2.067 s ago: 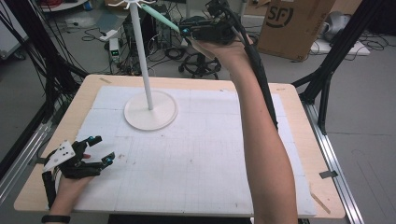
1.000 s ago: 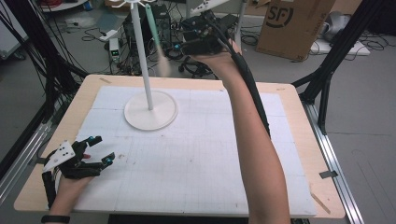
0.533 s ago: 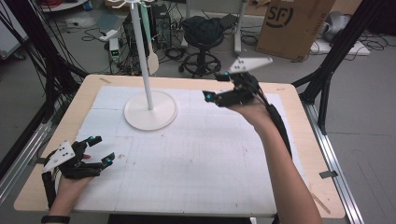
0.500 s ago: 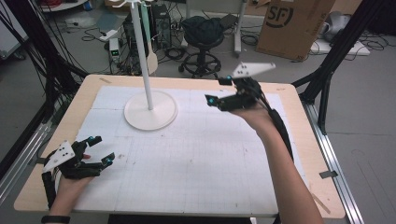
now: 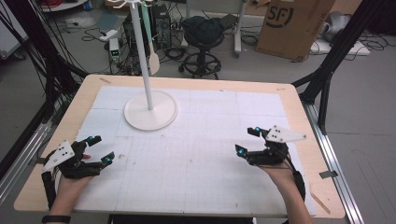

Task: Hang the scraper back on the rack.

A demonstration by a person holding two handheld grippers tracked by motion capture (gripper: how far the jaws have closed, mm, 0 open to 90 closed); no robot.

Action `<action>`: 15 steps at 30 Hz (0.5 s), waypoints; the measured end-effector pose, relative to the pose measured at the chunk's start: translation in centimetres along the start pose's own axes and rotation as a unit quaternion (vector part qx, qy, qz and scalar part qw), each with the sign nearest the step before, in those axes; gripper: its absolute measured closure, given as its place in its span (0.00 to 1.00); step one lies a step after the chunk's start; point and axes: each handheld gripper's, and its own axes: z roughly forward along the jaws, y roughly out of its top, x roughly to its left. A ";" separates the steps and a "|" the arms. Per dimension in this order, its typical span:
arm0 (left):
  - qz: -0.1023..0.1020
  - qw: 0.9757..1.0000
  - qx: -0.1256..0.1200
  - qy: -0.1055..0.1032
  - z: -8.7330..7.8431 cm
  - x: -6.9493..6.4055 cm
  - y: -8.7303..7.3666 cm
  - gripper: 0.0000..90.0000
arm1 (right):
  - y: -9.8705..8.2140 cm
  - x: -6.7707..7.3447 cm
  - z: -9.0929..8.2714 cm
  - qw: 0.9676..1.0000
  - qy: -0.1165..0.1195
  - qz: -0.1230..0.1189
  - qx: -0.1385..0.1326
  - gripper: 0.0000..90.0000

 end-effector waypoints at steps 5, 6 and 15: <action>0.001 1.000 0.000 0.001 0.0 0.0 0.0 0.16 | -3.5 0.4 -1.0 1.000 -0.025 0.017 0.004 0.20; 0.002 1.000 0.000 0.000 0.0 0.0 0.0 0.16 | -4.0 0.4 -1.2 0.999 -0.027 0.019 0.004 0.20; 0.000 1.000 -0.001 0.003 0.0 0.0 0.0 0.16 | -6.6 0.3 -2.1 0.997 -0.063 0.033 -0.023 0.20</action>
